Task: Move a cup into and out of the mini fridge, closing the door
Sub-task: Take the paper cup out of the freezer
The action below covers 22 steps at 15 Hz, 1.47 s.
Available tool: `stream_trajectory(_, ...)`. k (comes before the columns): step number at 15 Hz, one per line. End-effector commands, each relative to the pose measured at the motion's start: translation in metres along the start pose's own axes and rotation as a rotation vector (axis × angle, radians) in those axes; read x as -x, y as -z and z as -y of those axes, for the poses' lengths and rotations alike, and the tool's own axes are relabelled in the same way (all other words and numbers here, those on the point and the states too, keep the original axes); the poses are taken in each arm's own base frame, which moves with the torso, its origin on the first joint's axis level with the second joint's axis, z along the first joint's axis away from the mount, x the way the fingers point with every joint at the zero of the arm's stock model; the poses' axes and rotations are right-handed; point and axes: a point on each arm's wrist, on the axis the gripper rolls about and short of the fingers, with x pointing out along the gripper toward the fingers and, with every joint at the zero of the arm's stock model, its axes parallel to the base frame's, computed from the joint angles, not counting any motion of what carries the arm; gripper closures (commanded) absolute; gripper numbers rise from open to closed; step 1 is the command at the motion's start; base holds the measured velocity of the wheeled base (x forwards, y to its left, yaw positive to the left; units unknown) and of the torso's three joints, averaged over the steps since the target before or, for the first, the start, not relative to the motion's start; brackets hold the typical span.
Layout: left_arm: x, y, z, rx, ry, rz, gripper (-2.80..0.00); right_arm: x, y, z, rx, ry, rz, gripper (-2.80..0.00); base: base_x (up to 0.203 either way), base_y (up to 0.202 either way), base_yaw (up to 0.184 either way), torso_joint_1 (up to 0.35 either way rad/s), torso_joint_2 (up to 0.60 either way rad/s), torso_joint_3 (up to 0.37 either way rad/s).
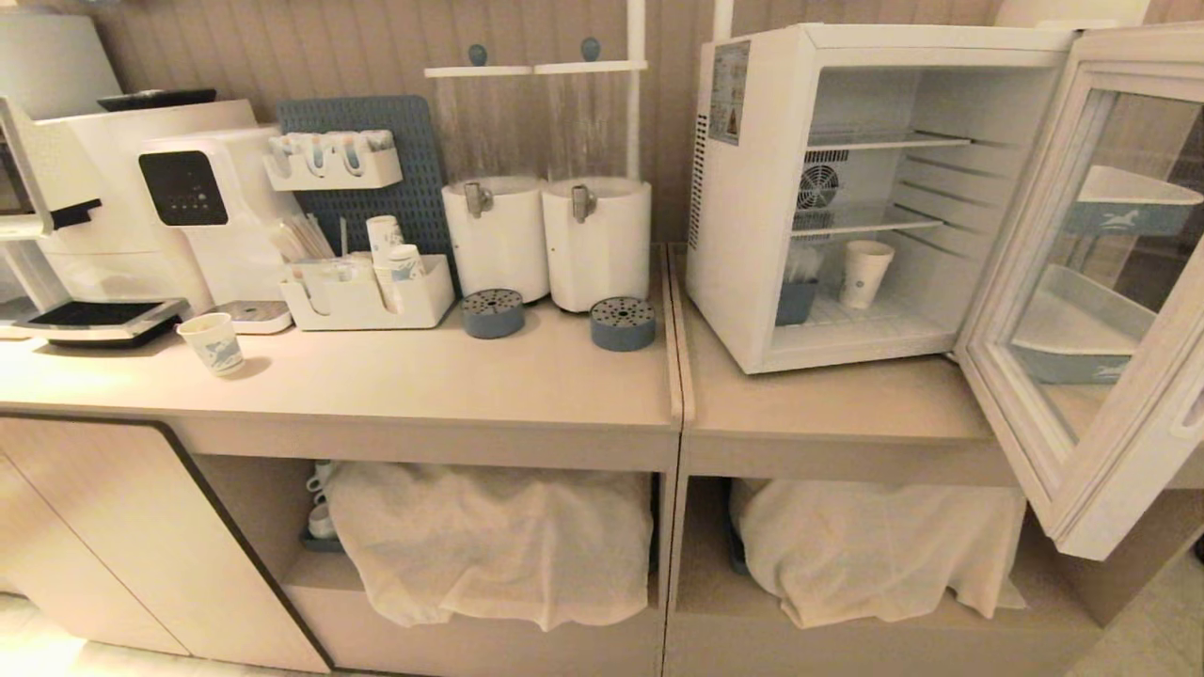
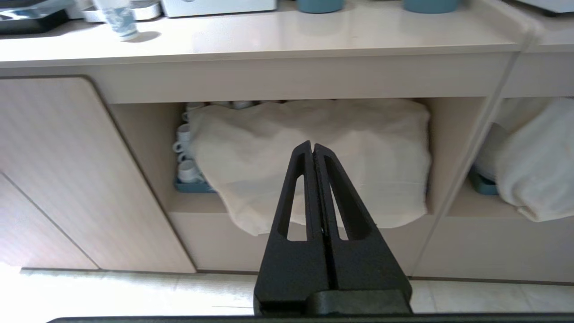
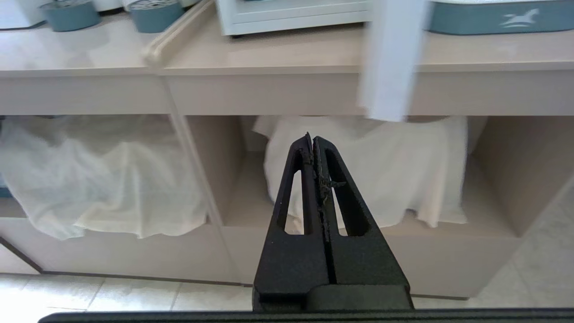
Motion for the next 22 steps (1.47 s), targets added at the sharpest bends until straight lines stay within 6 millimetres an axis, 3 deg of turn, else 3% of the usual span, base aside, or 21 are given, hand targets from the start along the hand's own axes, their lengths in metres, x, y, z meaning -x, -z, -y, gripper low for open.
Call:
stream_trajectory(1,0.0003,0.0001,0.0000,0.000,0.000,0.004,0.00,-0.0001,0.0000,0.0000,0.000,-0.001,-0.001,0.00,0.000,0.190,0.000,-0.002,0.00,0.005)
stream_trajectory(7,0.0003,0.0001,0.0000,-0.003,0.000,0.004,0.00,-0.0001,0.0000,0.0000,-0.003,0.001,-0.001,0.00,0.000,0.184,-0.002,0.007,0.00,0.001)
stream_trajectory(12,0.0004,-0.0001,0.0000,-0.003,0.000,0.004,0.00,-0.0001,0.0000,0.0000,-0.003,0.001,-0.001,0.00,0.014,0.020,0.000,0.001,0.00,0.001)
stream_trajectory(22,0.0003,0.0001,0.0000,-0.003,0.000,0.004,0.00,-0.0001,0.0000,0.0000,-0.003,0.001,-0.001,0.00,0.187,0.001,0.000,0.001,0.00,0.002)
